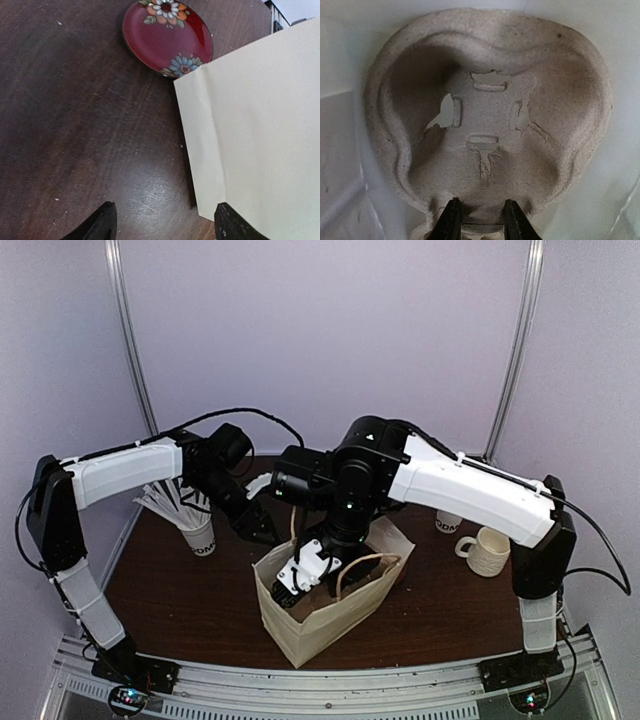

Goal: Pack the takeout coffee

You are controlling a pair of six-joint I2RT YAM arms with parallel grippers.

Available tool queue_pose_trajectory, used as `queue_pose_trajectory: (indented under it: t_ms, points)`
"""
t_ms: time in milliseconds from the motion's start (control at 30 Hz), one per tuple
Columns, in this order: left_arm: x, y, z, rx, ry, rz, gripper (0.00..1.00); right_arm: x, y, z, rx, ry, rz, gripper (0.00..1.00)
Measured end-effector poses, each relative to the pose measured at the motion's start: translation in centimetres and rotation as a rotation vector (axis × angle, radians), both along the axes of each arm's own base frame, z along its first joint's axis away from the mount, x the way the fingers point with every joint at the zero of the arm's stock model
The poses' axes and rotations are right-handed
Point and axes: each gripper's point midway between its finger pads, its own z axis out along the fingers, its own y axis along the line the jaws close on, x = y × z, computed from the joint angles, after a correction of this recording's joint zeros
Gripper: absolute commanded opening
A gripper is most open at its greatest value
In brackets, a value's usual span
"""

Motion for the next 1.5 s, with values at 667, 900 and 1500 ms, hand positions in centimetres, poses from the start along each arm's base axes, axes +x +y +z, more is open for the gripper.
queue_pose_trajectory:
  t_ms: [667,900,1500]
  points:
    - [1.9,2.2,1.4,-0.018,-0.094,0.095,0.71,0.6,1.0,-5.8,-0.055,0.015,-0.045,0.24]
    - [2.1,2.6,1.5,-0.005,-0.105,0.113,0.71,0.9,1.6,-8.6,-0.067,0.020,-0.056,0.24]
    - [2.4,3.0,1.7,-0.003,-0.123,0.124,0.72,1.1,2.2,-9.0,-0.051,0.015,-0.074,0.26]
